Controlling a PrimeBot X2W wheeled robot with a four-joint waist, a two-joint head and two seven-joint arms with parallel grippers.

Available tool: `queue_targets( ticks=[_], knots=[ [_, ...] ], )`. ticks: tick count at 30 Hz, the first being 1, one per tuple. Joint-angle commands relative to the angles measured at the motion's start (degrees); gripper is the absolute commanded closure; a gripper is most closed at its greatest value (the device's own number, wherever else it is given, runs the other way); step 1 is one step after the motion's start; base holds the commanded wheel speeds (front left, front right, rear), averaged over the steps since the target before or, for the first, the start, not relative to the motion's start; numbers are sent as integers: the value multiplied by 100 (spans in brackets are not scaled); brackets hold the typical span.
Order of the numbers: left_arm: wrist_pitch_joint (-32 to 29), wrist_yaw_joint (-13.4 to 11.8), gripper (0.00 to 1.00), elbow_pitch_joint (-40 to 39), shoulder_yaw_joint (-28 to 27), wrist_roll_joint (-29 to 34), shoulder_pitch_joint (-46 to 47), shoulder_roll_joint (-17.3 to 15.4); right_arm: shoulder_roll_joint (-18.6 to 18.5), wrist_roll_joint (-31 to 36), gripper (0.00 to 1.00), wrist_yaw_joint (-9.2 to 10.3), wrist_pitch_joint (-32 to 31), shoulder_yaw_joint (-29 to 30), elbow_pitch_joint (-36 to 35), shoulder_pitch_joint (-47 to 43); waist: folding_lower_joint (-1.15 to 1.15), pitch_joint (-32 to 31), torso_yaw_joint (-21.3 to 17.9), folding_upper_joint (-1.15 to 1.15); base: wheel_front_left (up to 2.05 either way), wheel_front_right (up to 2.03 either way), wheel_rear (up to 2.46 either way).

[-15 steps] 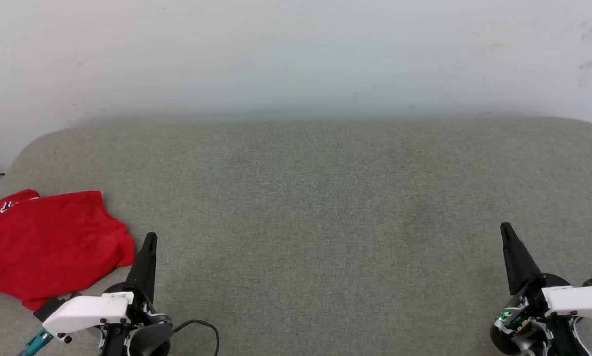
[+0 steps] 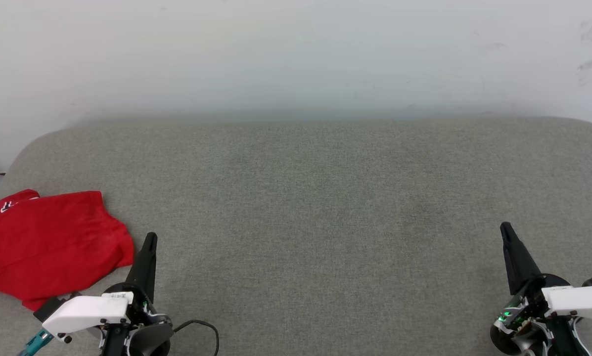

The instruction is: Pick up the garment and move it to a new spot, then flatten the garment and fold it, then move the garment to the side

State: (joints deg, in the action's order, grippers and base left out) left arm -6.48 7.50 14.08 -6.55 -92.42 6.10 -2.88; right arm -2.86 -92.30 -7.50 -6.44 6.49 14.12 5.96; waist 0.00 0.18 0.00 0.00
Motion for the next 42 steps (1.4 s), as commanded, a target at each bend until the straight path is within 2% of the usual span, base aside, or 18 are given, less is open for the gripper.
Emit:
queue_targets(
  ticks=[1,42],
  knots=[
    [-26,10,100,-9,-8,14,37,12,-4,-17,100,3,-14,3,-1,82,0,0,0,0,0,0,0],
    [-25,10,100,-9,-8,14,37,12,-4,-17,100,3,-14,3,-1,82,0,0,0,0,0,0,0]
  ],
)
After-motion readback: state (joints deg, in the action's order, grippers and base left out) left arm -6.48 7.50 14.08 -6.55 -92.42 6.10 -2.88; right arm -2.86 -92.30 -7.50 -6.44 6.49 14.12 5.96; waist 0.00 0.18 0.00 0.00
